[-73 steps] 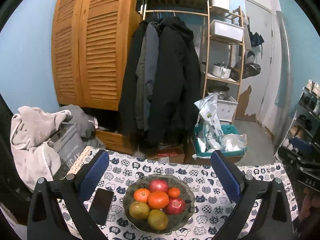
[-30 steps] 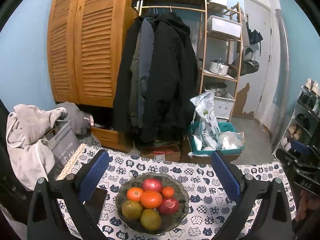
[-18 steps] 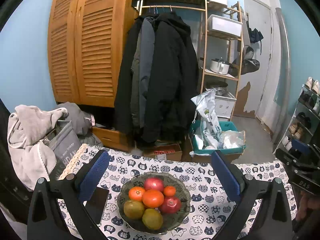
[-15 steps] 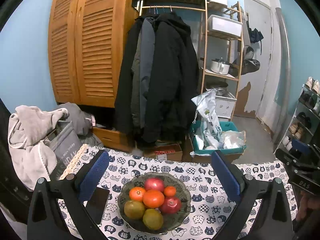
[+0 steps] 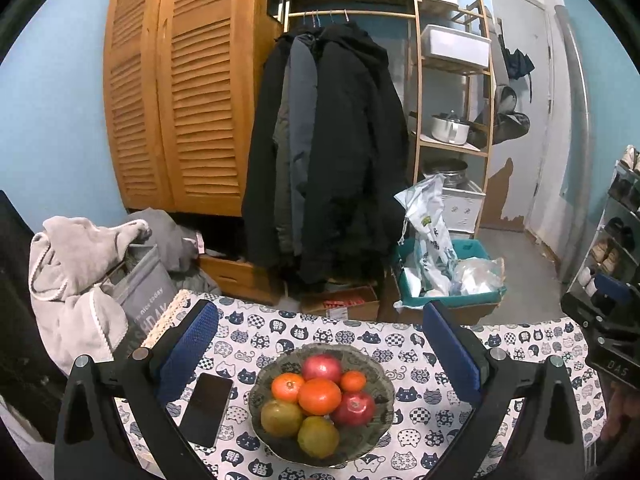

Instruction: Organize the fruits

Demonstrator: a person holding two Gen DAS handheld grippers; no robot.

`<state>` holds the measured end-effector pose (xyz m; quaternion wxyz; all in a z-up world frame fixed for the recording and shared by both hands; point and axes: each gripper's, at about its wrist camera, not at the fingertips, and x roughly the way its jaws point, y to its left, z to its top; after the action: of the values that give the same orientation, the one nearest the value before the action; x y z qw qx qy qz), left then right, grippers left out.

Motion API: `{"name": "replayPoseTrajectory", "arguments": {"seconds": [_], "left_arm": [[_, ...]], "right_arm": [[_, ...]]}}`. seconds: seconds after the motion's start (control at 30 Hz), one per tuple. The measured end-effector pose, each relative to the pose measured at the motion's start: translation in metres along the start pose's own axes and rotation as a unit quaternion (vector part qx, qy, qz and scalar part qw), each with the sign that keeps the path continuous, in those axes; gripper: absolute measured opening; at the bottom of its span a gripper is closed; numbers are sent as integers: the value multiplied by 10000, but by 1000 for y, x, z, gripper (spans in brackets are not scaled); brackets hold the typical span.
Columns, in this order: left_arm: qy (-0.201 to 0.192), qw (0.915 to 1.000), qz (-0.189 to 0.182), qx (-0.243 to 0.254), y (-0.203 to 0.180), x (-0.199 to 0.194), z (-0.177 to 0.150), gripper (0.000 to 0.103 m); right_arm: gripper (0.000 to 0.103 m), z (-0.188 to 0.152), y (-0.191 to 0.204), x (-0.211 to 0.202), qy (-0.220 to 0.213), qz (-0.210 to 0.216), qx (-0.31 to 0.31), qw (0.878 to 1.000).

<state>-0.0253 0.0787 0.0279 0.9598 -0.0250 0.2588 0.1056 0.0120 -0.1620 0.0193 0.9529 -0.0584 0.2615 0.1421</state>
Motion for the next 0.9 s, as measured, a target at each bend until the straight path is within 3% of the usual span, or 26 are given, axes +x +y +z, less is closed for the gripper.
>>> {"name": "replayPoseTrajectory", "arguments": {"seconds": [0.9], "left_arm": [[-36, 10000, -35, -76, -1, -4, 1, 103]], "right_arm": [[81, 0, 0, 0, -8, -3, -13, 10000]]}}
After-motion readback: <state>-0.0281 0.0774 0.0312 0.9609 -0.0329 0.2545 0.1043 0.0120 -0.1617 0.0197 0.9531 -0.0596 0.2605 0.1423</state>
